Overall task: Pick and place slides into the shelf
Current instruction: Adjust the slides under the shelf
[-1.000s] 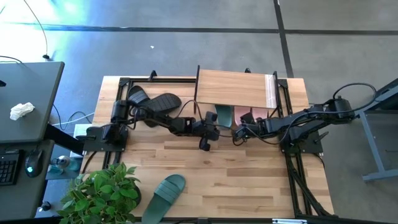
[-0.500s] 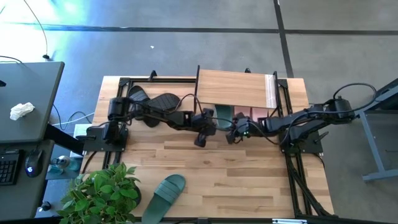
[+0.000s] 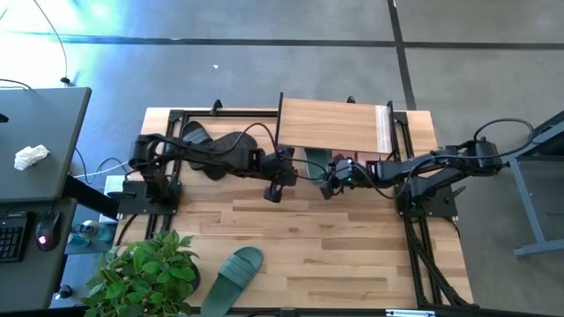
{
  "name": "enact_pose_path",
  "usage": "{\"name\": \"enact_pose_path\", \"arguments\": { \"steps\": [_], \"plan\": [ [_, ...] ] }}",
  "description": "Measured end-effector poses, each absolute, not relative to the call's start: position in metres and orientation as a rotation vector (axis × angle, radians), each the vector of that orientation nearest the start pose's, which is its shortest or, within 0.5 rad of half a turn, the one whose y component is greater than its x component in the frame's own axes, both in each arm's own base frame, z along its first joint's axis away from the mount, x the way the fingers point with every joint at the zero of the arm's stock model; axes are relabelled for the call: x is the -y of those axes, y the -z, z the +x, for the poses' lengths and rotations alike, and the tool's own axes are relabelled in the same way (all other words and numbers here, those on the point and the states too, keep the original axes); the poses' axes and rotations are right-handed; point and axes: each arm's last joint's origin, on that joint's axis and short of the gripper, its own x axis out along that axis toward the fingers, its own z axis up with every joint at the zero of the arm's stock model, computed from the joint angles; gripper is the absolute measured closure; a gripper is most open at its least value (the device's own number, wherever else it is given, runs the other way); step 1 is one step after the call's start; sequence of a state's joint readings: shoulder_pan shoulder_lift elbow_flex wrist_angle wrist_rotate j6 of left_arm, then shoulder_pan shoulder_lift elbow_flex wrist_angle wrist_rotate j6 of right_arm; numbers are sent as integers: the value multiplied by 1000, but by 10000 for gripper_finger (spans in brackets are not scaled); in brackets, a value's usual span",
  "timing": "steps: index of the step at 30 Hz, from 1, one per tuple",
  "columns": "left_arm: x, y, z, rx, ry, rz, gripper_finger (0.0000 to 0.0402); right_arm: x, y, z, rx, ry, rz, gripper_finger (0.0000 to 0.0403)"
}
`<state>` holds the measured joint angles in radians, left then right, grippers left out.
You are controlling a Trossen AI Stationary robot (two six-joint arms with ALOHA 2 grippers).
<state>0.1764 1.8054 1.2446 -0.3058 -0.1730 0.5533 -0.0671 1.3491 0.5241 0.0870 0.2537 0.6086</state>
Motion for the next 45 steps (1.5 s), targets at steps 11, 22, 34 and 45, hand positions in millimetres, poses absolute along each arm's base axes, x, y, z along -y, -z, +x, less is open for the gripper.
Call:
{"name": "enact_pose_path", "arguments": {
  "steps": [11,22,34,45],
  "plan": [
    [-53,-219,354,-1064,126,618,401,26,-138,243,-769,443,422,403],
    [-10,-215,352,-1055,363,651,401,28,-126,249,-783,475,385,403],
    [-6,-217,354,-1044,309,624,401,39,-126,246,-758,592,411,403],
    [-6,-217,353,-1053,291,604,401,36,-127,246,-766,565,426,403]
  ]
}}
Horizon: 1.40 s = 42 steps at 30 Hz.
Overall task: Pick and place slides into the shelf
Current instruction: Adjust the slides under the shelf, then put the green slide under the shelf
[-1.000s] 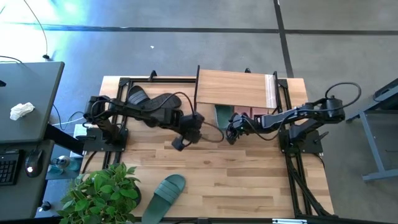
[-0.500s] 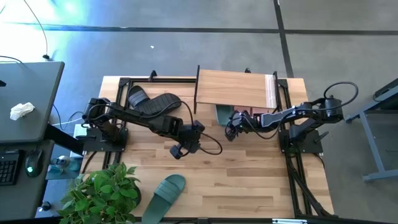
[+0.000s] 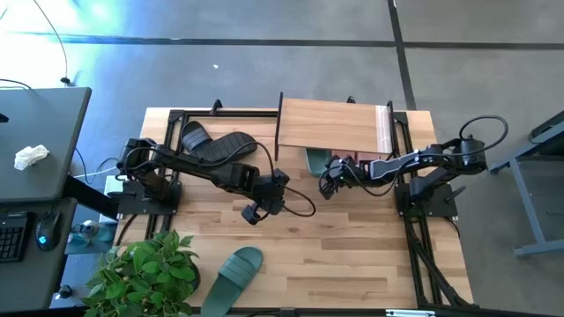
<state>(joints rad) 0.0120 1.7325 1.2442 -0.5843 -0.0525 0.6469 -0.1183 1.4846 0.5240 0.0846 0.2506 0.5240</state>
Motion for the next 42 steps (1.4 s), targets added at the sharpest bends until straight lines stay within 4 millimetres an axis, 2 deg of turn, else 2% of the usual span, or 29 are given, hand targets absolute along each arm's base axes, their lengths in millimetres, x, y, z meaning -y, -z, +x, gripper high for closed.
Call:
{"name": "enact_pose_path", "arguments": {
  "steps": [11,19,21,26,32,38,42],
  "plan": [
    [-1,-244,334,-993,417,525,401,25,-155,237,-675,549,402,403],
    [15,-261,318,-913,659,394,401,14,-166,238,-632,419,543,403],
    [19,-259,311,-969,693,406,401,11,-167,239,-615,412,568,403],
    [41,-254,297,-1097,744,602,401,3,-168,240,-594,418,627,403],
    [70,-251,289,-1075,872,753,401,-4,-168,240,-589,413,689,403],
    [89,-239,285,-1020,957,686,401,-13,-169,240,-592,377,689,403],
    [91,-227,292,-966,905,569,401,-17,-169,240,-618,320,703,403]
  ]
}}
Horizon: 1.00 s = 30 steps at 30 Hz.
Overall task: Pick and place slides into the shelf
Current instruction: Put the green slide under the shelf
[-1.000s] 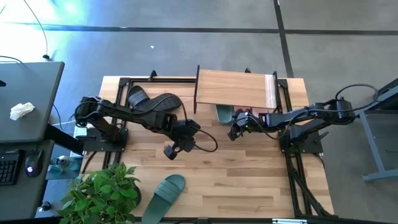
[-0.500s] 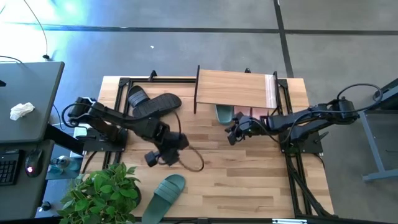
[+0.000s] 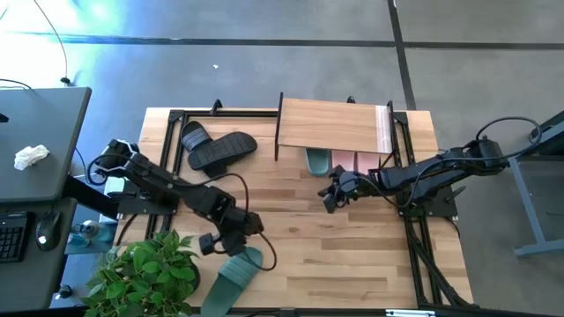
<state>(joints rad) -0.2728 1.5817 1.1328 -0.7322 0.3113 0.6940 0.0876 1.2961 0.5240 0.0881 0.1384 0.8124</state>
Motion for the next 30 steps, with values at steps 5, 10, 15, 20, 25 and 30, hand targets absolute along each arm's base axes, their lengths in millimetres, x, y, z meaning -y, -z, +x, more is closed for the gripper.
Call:
{"name": "enact_pose_path", "arguments": {
  "steps": [5,10,15,20,25,30],
  "plan": [
    [85,-208,303,-1002,926,408,396,-23,-169,240,-650,242,718,403],
    [77,-182,313,-1076,996,158,350,-29,-170,240,-661,193,720,403],
    [75,-163,319,-1115,1051,36,281,-33,-170,239,-664,177,716,403],
    [73,-148,322,-1167,1019,51,222,-33,-170,240,-658,173,716,403],
    [75,-146,325,-1129,1062,24,185,-33,-171,240,-651,172,719,403],
    [77,-144,326,-1103,1110,-21,173,-33,-171,240,-651,173,720,403]
  ]
}}
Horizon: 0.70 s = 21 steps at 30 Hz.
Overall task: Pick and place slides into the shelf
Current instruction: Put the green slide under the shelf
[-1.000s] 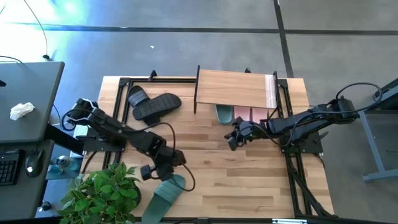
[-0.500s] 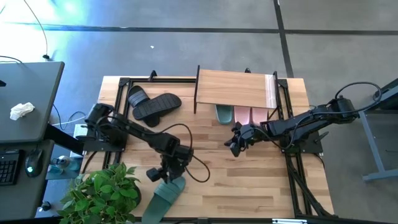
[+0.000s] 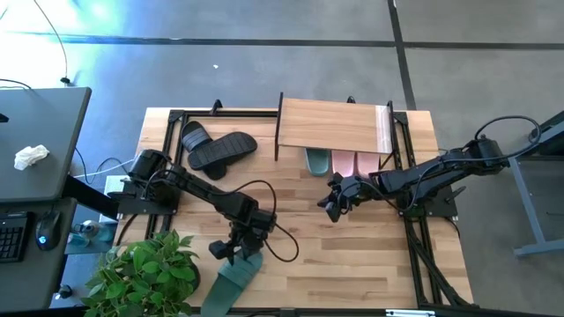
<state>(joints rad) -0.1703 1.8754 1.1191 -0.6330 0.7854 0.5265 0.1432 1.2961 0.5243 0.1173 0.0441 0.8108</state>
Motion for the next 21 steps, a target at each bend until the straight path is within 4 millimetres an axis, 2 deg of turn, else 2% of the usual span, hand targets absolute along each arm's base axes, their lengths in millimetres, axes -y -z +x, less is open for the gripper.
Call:
{"name": "enact_pose_path", "arguments": {
  "steps": [14,21],
  "plan": [
    [78,-131,326,-1141,1130,-70,197,-33,-171,240,-647,182,709,403],
    [79,-126,329,-1134,1148,-99,232,-33,-171,240,-648,183,709,403]
  ]
}}
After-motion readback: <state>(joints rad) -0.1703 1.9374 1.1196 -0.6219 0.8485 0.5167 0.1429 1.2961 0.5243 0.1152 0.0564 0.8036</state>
